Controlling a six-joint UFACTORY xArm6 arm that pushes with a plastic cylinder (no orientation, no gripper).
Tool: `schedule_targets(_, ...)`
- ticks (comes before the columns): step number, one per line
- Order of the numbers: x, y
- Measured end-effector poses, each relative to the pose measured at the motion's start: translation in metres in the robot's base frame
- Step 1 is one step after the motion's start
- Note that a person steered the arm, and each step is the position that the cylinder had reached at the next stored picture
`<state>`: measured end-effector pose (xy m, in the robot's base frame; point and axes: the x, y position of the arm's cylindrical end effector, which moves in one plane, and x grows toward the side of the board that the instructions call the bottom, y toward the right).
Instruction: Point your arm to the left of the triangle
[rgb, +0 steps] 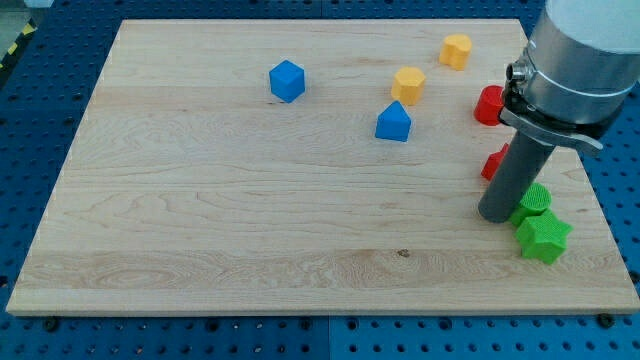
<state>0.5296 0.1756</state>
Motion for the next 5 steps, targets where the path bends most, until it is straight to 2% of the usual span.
schedule_targets(1, -0.007, -0.042)
schedule_targets(3, -0.078, -0.073)
schedule_targets(5, -0.102, -0.174)
